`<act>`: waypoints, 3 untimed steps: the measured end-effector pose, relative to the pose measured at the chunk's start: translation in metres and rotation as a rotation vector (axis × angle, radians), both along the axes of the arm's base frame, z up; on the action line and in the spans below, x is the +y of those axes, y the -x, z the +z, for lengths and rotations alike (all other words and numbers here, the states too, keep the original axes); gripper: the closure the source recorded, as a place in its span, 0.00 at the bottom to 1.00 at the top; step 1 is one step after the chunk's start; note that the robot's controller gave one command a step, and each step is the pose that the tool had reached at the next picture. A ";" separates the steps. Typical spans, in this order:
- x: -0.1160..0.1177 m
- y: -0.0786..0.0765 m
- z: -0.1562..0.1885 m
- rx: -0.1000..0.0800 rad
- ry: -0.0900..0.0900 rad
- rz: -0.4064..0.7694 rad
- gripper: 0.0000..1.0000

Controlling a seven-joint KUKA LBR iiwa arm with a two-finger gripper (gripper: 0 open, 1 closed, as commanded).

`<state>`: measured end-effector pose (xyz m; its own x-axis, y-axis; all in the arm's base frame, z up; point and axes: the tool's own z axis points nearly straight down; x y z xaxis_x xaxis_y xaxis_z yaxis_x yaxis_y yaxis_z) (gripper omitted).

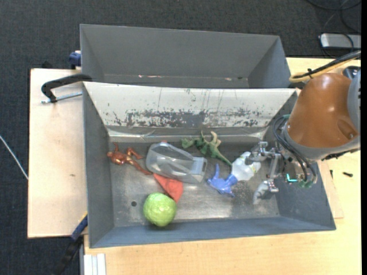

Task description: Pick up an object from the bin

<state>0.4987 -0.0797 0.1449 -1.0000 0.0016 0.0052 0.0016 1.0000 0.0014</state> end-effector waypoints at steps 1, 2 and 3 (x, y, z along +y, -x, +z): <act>0.000 -0.001 0.002 -0.003 0.000 0.001 0.00; 0.044 -0.001 -0.071 -0.013 0.000 0.063 1.00; 0.044 -0.001 -0.071 -0.013 0.000 0.063 1.00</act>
Offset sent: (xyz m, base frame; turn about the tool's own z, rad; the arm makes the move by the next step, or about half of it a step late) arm -0.0021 0.0424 -0.0749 -0.0622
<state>0.4998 -0.0362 0.0741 -0.9981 -0.0611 -0.0080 -0.0611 0.9981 0.0008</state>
